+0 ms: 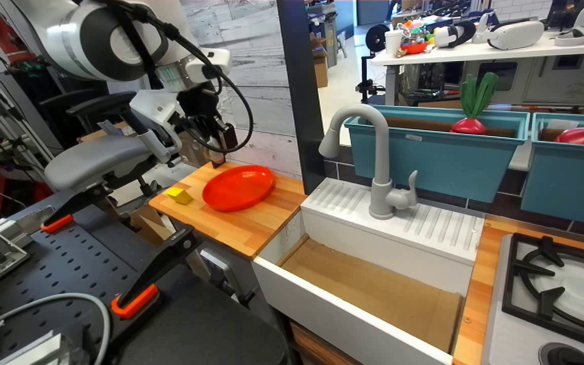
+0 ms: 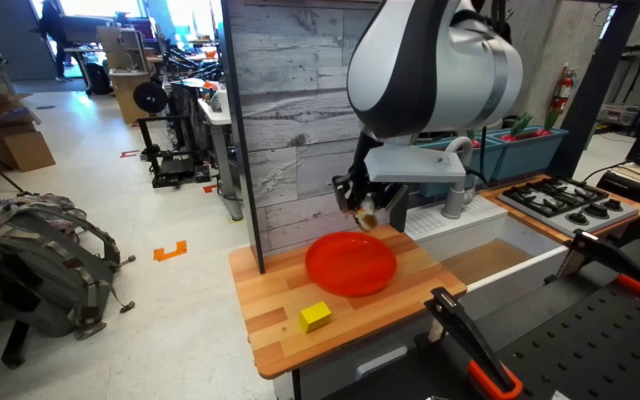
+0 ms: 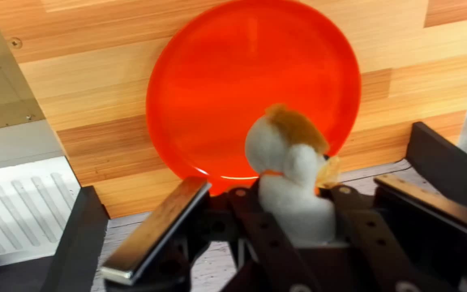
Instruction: Pick up the animal plush toy from the counter and put it on the plate
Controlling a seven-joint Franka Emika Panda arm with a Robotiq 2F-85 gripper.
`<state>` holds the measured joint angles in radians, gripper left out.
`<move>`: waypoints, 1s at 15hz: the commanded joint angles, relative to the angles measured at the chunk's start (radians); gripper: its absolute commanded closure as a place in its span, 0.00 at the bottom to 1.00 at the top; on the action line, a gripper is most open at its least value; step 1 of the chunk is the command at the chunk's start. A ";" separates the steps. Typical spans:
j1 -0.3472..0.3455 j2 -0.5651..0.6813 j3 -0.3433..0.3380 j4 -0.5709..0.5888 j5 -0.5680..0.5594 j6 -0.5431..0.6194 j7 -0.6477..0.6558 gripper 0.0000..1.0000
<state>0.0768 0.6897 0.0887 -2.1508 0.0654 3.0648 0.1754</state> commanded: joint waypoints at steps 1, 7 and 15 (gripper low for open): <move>-0.030 0.070 -0.002 0.070 0.031 0.000 -0.014 0.98; -0.016 0.158 -0.021 0.159 0.026 -0.035 -0.007 0.98; 0.028 0.239 -0.048 0.276 0.020 -0.129 0.008 0.65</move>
<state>0.0741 0.8946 0.0650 -1.9387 0.0705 2.9900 0.1775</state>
